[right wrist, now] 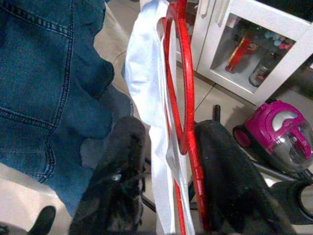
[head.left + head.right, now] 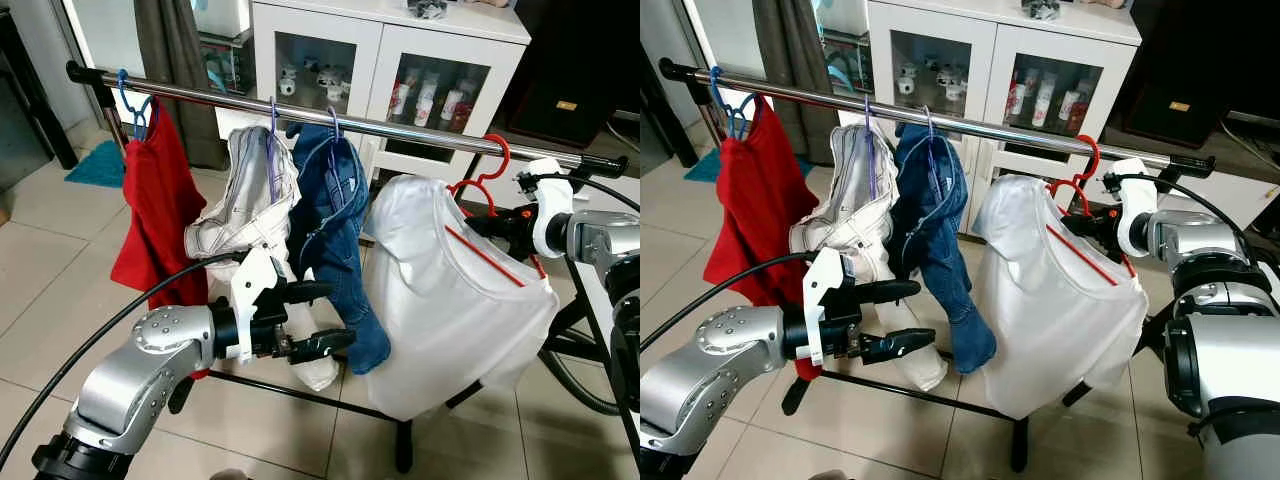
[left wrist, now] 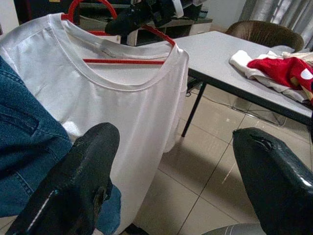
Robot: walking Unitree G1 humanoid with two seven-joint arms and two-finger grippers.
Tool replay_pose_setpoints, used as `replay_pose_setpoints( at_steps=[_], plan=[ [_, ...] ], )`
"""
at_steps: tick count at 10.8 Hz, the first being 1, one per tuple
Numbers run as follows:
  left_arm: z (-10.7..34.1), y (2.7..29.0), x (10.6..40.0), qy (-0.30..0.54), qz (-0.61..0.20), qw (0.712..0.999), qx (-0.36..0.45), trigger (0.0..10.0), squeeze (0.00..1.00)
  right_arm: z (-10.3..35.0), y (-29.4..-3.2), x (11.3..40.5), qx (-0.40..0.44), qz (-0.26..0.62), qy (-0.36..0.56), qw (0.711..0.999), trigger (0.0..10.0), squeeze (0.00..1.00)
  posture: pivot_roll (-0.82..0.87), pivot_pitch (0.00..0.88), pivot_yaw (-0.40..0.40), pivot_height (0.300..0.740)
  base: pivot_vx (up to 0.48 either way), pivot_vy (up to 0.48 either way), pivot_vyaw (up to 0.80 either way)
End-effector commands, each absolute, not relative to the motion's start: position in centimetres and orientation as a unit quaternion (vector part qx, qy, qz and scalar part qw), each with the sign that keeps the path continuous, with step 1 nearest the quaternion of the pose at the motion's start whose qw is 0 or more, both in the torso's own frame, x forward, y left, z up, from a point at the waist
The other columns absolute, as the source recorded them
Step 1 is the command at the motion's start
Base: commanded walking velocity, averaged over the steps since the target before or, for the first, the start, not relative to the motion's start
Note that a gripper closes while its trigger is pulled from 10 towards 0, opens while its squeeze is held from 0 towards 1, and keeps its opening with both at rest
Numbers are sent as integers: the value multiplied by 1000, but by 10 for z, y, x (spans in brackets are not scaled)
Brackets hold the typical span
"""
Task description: Hang hanger
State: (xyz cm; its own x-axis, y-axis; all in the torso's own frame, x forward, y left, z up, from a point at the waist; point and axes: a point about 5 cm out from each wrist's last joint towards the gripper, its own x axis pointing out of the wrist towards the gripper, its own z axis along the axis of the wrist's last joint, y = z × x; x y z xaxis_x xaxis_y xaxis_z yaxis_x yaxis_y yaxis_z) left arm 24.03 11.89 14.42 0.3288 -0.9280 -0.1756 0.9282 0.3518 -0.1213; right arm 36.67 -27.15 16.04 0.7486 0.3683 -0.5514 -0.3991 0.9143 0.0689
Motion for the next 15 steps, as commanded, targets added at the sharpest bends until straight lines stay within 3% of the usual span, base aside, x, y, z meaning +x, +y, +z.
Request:
replay_pose_setpoints(
  at_steps=[1, 12, 14, 15],
  plan=[
    [144, 117, 241, 110, -575, 811, 5, 10000, 333, 168, -271, 369, -24, 208, 279, 937, 0, 0, 22, 0, -44, 740, 0, 0, 0],
    [141, 116, 248, 99, -562, 821, 18, 10000, 333, 151, -272, 359, 13, 236, 267, 934, 0, 0, 16, 0, -45, 740, 0, 0, 0],
    [142, 119, 256, 86, -543, 835, 33, 10000, 333, 160, -271, 364, 25, 235, 226, 945, 0, 0, 4, 0, -30, 740, 0, 0, 0],
    [142, 122, 267, 73, -501, 861, 58, 10000, 333, 176, -276, 367, 3, 226, 197, 954, 0, 0, 10, 0, -40, 740, 0, 0, 0]
  ],
)
